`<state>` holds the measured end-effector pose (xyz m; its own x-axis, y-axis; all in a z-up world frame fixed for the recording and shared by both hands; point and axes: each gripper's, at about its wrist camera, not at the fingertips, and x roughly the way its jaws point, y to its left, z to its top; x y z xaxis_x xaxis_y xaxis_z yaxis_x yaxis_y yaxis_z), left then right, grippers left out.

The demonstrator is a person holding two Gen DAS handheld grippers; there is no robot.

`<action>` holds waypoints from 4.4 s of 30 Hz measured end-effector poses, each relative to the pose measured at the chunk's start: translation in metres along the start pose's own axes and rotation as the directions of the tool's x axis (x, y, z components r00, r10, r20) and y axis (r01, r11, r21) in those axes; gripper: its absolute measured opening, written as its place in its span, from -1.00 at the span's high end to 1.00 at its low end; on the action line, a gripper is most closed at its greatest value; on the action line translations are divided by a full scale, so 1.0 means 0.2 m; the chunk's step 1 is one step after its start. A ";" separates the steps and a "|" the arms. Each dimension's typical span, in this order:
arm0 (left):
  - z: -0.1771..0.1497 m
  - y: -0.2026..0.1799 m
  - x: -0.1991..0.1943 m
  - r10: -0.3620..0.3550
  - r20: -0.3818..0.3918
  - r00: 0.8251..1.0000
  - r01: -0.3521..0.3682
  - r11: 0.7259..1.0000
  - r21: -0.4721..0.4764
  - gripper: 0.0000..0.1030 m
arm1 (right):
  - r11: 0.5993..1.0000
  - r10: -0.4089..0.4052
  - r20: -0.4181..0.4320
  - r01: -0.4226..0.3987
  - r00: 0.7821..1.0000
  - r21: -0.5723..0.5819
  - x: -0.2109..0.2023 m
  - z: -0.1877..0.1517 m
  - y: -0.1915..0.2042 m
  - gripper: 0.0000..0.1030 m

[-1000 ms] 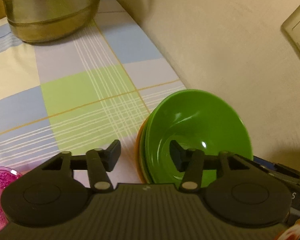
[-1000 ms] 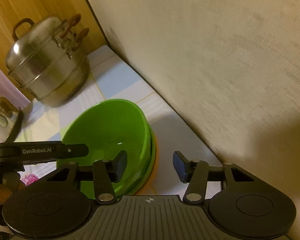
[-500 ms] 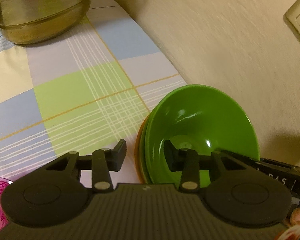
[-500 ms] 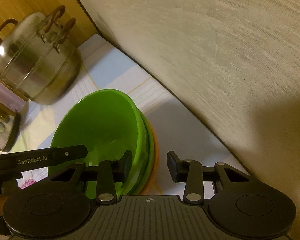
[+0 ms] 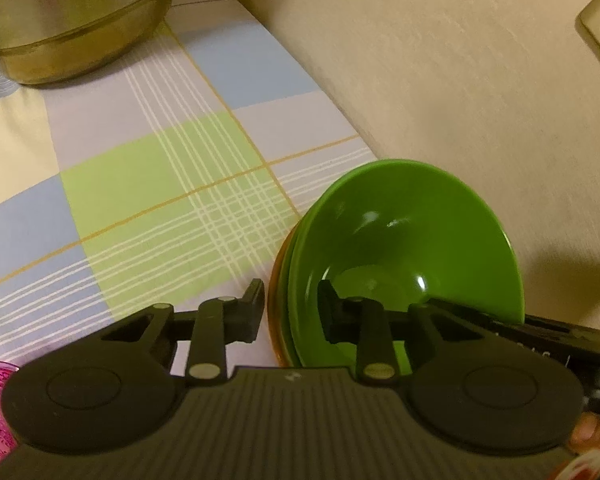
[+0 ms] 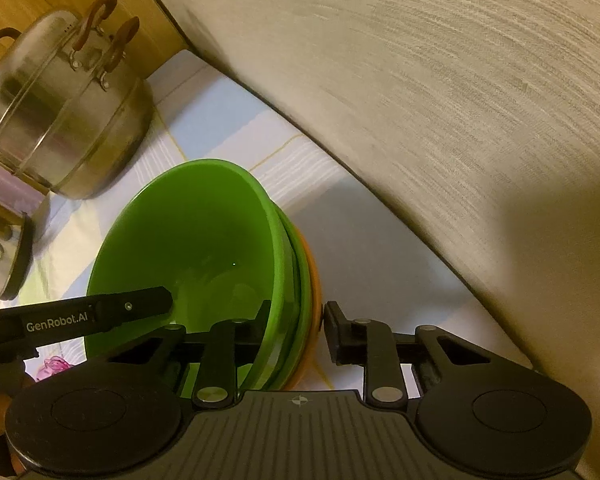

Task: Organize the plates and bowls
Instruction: 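Lift the bowl stack with both grippers and carry it onto the pink plates, then open both grippers and withdraw them up from the stacked dishes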

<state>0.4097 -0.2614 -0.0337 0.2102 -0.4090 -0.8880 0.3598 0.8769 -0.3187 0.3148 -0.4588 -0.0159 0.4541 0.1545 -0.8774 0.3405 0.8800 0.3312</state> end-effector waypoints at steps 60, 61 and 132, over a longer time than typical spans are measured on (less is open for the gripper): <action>-0.18 0.19 -0.61 0.127 0.109 0.986 -0.121 0.991 -0.061 0.67 | 0.984 0.043 0.012 -0.040 0.999 -0.175 -0.30 -0.14 0.53 0.62; -0.19 0.21 -0.65 0.137 0.113 0.984 -0.130 0.989 -0.068 0.67 | 0.982 0.051 0.009 -0.048 0.999 -0.184 -0.31 -0.15 0.56 0.62; -0.77 0.88 -0.74 0.214 0.095 0.972 -0.169 0.923 -0.347 0.49 | 0.906 0.144 -0.122 -0.180 0.982 -0.382 0.05 -0.58 1.06 -0.45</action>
<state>0.3017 -0.0084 -0.0095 0.3679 -0.2342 -0.8999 -0.0187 0.9657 -0.2590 0.2959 -0.2195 0.0048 0.3943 0.3333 -0.8564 -0.0878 0.9413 0.3260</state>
